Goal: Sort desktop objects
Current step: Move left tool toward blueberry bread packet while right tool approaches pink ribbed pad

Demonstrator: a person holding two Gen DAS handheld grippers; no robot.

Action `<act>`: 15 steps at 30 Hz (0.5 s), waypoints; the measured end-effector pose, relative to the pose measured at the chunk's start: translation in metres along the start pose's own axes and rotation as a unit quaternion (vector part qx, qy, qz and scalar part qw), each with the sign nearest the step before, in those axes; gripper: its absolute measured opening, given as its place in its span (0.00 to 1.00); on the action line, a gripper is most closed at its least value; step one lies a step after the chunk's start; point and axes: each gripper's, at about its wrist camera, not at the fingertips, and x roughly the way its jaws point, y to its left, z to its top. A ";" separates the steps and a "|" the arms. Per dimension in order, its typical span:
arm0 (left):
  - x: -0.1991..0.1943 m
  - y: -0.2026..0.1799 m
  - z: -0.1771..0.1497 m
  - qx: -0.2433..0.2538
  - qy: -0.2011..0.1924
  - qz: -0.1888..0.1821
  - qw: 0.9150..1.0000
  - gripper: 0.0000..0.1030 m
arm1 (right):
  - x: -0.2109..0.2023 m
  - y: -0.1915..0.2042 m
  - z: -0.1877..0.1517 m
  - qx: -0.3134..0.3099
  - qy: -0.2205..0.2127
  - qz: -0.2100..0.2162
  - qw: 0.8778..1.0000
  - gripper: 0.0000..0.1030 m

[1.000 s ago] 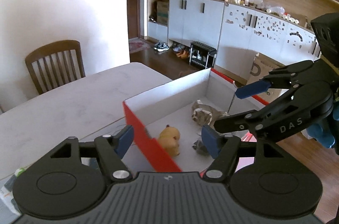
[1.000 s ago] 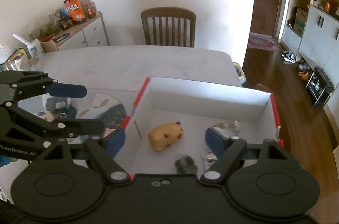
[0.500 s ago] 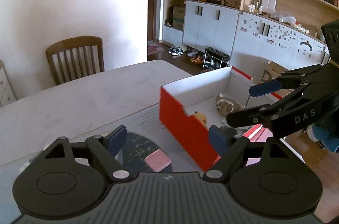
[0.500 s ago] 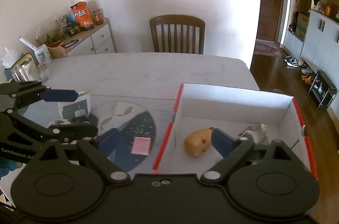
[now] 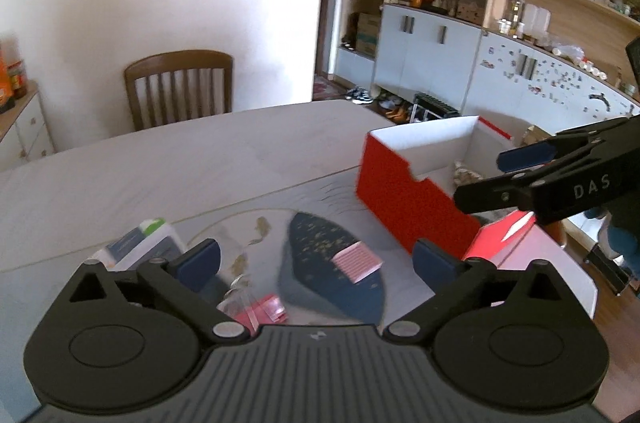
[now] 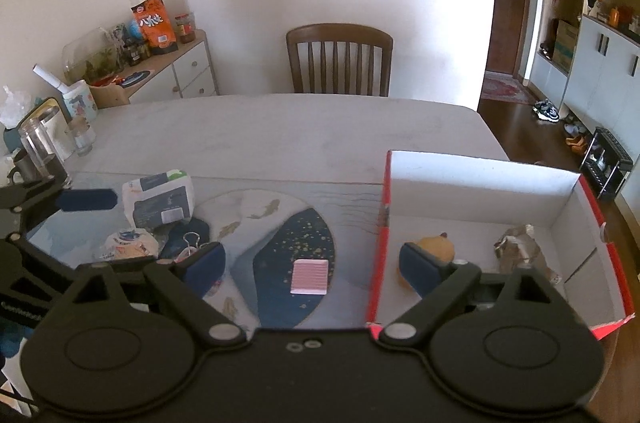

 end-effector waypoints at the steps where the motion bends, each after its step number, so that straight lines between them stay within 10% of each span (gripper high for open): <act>1: 0.000 0.005 -0.003 -0.003 -0.001 0.005 1.000 1.00 | 0.003 0.003 0.000 0.001 0.002 -0.002 1.000 0.91; 15: 0.011 0.059 -0.031 -0.036 0.028 0.072 0.996 1.00 | 0.055 0.034 -0.011 0.009 0.024 -0.027 0.999 0.91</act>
